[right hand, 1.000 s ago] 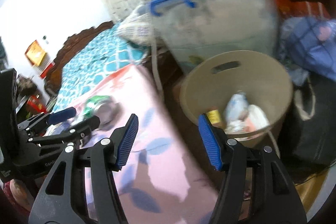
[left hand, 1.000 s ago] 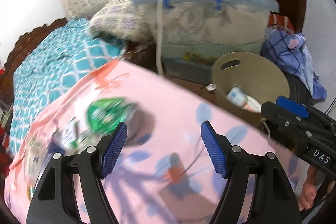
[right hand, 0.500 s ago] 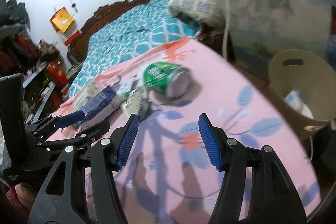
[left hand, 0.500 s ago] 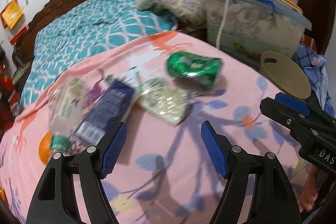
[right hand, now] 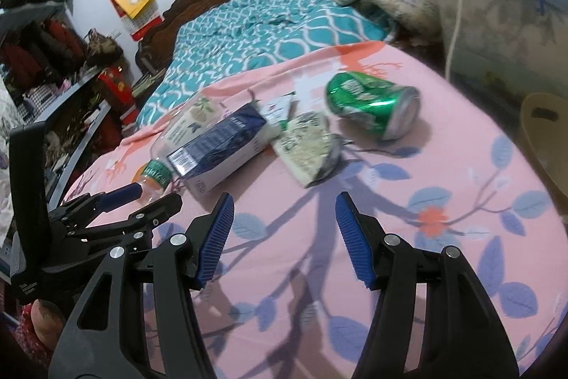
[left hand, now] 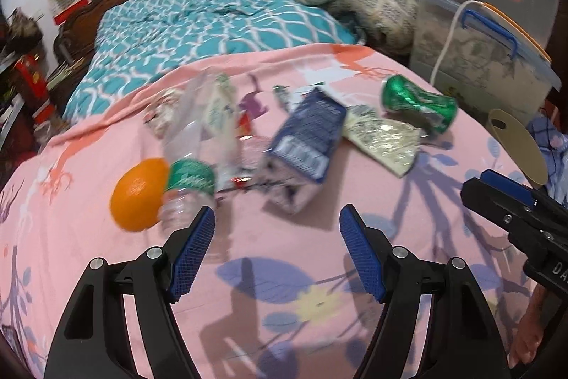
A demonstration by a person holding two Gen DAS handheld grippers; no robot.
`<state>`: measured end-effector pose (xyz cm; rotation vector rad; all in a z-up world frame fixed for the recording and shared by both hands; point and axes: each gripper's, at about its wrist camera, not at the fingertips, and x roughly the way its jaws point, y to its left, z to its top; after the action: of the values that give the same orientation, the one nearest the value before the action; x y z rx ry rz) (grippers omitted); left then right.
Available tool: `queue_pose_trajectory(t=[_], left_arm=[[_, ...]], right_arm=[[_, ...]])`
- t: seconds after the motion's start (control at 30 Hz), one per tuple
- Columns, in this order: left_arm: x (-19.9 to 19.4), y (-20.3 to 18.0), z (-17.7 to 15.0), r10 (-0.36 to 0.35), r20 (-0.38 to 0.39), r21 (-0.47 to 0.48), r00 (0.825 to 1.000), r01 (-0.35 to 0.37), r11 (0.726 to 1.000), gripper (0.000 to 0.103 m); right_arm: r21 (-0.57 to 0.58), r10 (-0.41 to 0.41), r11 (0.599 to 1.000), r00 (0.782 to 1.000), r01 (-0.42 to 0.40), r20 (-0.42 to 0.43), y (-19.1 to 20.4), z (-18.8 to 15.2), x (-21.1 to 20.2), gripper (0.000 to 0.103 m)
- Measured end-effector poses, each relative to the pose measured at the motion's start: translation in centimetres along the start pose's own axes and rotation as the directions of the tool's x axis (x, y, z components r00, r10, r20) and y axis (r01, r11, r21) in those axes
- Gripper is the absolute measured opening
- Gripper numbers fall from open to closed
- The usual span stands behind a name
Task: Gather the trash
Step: 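Return both tools to the bed and approach the orange peel and milk carton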
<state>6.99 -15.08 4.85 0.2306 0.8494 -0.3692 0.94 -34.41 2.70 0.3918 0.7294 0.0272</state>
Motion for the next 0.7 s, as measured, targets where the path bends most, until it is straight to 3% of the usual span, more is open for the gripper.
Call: queue_pose_trajectory(t=[0.5, 0.7], left_arm=[[0.2, 5.8, -2.3, 0.02, -0.025, -0.101, 0.999, -0.022, 0.995, 0.069], [-0.8, 10.1, -3.2, 0.021, -0.005, -0.204, 1.0, -0.022, 0.979, 0.069]], right_arm=[[-0.079, 0.033, 0.996, 0.997, -0.039, -0.075, 4.5, -0.7, 2.6, 0.062], [-0.059, 0.059, 0.996, 0.995, -0.064, -0.083, 5.0, 0.3, 3.2, 0.062]])
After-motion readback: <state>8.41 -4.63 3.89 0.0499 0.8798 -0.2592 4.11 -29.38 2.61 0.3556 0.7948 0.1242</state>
